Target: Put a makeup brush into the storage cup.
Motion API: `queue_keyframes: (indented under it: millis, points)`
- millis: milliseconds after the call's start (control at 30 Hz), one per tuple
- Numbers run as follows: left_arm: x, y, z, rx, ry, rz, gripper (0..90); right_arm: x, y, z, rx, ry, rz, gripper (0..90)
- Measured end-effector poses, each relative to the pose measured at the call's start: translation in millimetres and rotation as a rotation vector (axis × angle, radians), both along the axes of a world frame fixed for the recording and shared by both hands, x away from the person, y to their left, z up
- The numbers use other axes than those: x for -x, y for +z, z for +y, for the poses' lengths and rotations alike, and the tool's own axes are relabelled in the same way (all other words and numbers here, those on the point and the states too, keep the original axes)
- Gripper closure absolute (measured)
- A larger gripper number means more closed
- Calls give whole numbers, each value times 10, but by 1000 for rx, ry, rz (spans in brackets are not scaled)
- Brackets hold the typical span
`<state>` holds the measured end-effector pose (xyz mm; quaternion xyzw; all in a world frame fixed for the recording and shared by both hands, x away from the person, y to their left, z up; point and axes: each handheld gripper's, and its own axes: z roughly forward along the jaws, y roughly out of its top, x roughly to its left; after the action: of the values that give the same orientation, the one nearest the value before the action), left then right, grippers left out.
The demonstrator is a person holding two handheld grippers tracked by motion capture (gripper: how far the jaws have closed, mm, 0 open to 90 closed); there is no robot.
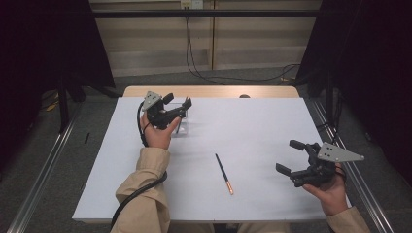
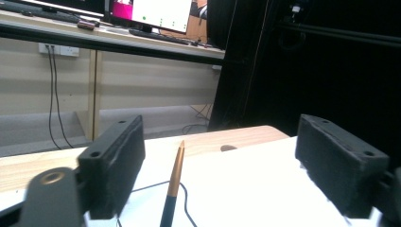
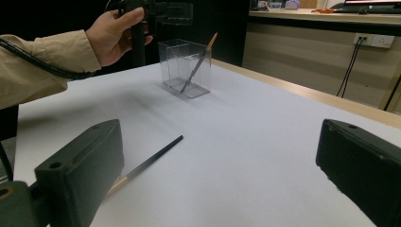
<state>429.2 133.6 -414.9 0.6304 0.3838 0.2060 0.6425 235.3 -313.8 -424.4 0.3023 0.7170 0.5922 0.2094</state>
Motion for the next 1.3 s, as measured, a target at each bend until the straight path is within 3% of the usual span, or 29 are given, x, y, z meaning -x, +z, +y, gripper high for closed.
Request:
queue_keyframes:
  millis: [300,533,767,933,1200,1300]
  points:
    - [41,66,46,10,-27,-23,60,-2,-4,2,3,-1,2,11]
    - [92,75,77,-12,-65,-21,0,-3,-3,1,7,-1,2,11]
    - [155,80,130,-10,-115,-2,0,-3,-7,6,9,0,3,11]
    - [203,58,156,-47,-148,6,0,-4,-7,4,7,0,2,11]
    - [311,50,224,-58,-190,-15,0,-2,-8,2,8,-2,5,11]
    - [346,46,243,-82,-211,-24,0,-4,-11,6,9,0,7,11]
